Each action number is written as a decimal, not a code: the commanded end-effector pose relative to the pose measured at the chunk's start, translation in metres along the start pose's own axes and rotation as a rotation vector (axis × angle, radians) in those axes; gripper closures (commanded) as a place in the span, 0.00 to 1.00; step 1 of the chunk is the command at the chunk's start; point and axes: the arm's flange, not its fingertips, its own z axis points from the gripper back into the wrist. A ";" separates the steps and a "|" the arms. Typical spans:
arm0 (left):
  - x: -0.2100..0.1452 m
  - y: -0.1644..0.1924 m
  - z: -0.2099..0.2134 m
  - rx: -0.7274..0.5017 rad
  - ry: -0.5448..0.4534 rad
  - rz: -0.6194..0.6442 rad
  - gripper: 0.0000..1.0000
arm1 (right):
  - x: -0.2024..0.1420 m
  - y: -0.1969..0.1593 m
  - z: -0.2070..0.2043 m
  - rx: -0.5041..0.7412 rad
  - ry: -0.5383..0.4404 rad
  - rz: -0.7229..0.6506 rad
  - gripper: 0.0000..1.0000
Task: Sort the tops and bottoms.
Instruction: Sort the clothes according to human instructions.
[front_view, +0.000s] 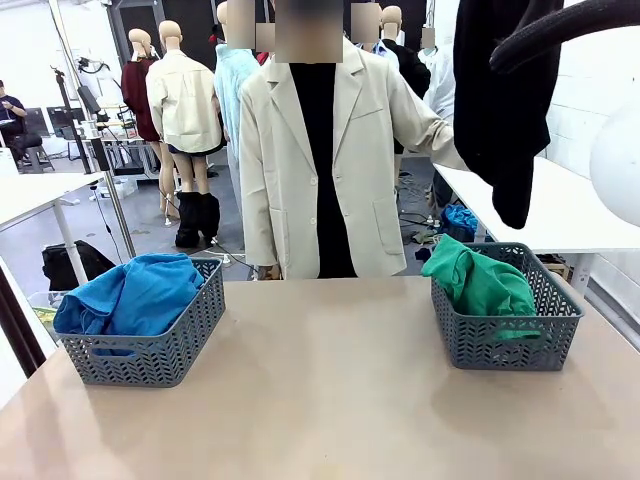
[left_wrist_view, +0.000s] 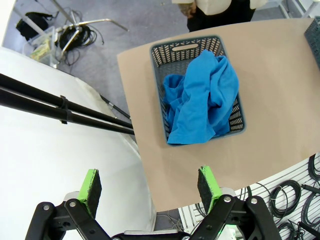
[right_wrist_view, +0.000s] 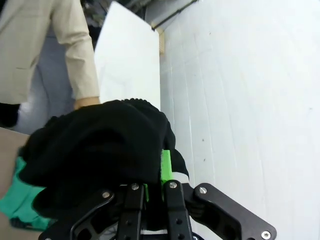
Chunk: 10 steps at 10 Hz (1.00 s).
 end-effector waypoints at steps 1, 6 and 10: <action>0.001 0.000 0.001 -0.001 0.007 0.005 0.00 | -0.042 0.018 -0.026 -0.006 0.043 0.011 1.00; 0.001 0.000 0.001 -0.001 0.007 0.005 0.00 | -0.156 0.070 -0.099 0.182 0.305 -0.031 1.00; 0.001 0.000 0.001 -0.001 0.007 0.005 0.00 | -0.236 0.108 -0.130 0.449 0.450 -0.164 1.00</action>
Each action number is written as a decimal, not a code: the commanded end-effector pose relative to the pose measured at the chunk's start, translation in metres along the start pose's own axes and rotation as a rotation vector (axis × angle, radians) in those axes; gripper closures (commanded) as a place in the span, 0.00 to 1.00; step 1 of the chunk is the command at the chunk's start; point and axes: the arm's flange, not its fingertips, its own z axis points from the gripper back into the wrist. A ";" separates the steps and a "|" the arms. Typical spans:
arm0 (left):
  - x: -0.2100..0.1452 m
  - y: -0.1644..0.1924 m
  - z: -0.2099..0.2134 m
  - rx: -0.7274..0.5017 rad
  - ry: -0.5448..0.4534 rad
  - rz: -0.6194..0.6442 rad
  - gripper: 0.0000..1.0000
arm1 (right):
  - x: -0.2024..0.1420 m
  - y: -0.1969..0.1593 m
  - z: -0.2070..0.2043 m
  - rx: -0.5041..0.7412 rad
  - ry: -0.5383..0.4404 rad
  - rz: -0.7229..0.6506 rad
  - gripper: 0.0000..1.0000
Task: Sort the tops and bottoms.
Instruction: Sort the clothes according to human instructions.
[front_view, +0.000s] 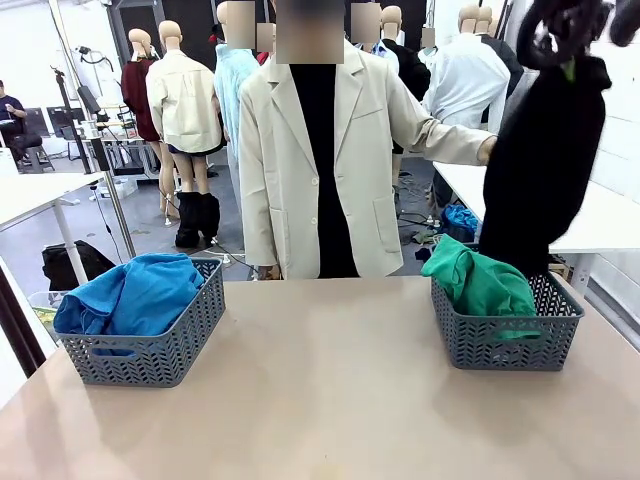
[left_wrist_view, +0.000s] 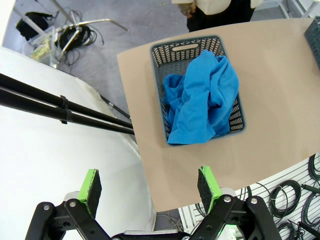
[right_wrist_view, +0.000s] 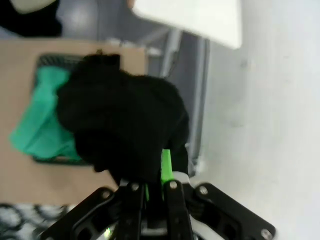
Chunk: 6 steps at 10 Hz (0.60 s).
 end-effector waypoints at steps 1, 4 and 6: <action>0.001 0.000 0.002 -0.001 0.007 0.005 0.00 | -0.091 0.037 -0.074 0.137 -0.016 -0.026 1.00; 0.001 0.000 0.002 -0.001 0.007 0.005 0.00 | -0.090 0.088 -0.118 0.420 -0.049 -0.155 1.00; 0.001 0.000 0.002 -0.001 0.007 0.005 0.00 | -0.076 0.117 -0.134 0.364 -0.128 -0.346 1.00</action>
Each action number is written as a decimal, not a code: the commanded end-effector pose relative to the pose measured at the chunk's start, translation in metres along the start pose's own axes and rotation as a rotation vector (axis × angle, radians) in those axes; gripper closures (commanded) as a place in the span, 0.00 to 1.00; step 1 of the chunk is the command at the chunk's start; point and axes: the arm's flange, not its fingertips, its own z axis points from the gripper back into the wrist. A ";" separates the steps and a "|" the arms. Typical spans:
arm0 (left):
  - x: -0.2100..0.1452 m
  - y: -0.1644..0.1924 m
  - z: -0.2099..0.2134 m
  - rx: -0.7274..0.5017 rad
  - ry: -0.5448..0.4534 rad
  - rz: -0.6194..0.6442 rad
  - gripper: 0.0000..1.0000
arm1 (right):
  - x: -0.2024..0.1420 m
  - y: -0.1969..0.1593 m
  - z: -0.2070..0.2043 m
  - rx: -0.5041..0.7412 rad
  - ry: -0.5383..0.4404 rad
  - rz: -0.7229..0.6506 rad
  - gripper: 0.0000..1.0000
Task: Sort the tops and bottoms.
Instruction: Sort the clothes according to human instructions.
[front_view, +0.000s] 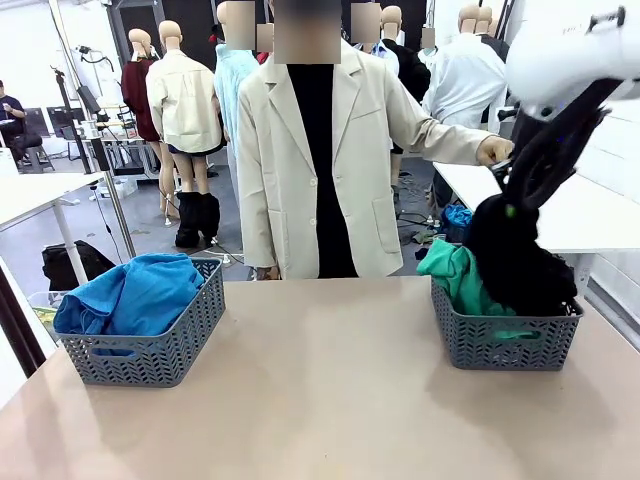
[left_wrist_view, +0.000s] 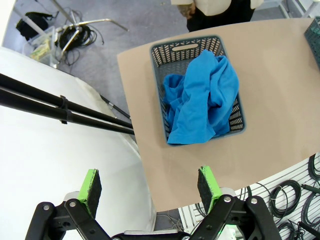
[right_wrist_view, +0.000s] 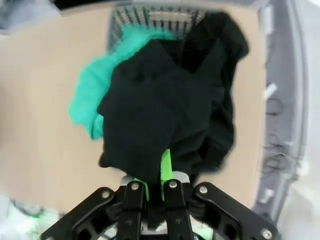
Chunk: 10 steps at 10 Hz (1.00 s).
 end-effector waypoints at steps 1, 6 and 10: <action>0.000 0.001 0.002 -0.001 0.007 0.005 0.00 | 0.001 0.017 -0.019 -0.027 -0.048 -0.058 1.00; 0.000 0.001 0.002 -0.001 0.007 0.005 0.00 | -0.013 0.008 -0.052 -0.242 0.069 0.005 1.00; 0.000 0.001 0.002 -0.001 0.007 0.005 0.00 | 0.009 0.020 -0.013 -0.173 0.062 -0.049 0.52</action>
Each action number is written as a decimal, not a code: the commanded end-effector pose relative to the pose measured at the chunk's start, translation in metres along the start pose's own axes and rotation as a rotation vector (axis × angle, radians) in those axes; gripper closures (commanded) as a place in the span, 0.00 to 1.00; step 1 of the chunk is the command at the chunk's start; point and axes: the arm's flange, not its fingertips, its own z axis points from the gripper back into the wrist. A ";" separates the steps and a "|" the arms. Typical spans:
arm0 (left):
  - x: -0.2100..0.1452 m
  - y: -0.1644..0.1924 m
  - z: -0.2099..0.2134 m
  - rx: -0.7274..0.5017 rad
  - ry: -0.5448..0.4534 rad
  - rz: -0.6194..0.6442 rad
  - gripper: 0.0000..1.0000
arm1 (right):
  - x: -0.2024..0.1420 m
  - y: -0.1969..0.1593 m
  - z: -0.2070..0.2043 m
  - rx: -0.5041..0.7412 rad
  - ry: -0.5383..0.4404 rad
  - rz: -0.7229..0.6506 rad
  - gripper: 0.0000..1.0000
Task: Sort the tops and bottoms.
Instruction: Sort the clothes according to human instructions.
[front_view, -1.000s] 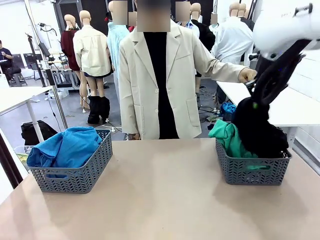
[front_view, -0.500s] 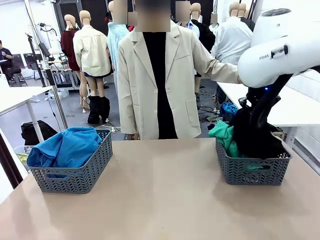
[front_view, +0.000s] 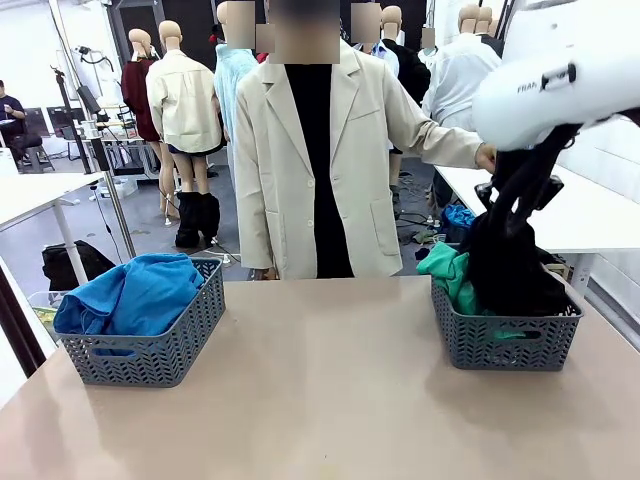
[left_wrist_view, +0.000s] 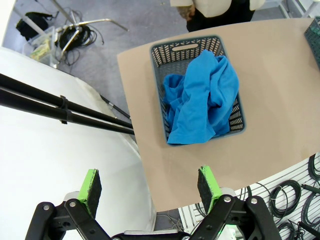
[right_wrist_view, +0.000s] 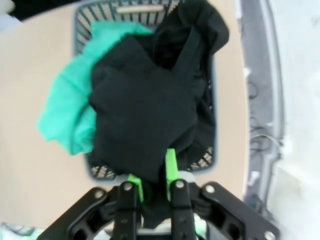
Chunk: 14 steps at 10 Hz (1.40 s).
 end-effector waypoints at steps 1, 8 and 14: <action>0.000 0.001 0.002 -0.001 0.007 0.005 0.00 | 0.011 0.004 0.020 0.023 0.012 -0.019 0.33; 0.000 0.001 0.002 -0.001 0.007 0.005 0.00 | 0.033 0.005 0.084 0.077 -0.052 -0.003 0.00; 0.000 0.001 0.002 -0.001 0.007 0.005 0.00 | 0.033 0.005 0.084 0.077 -0.052 -0.003 0.00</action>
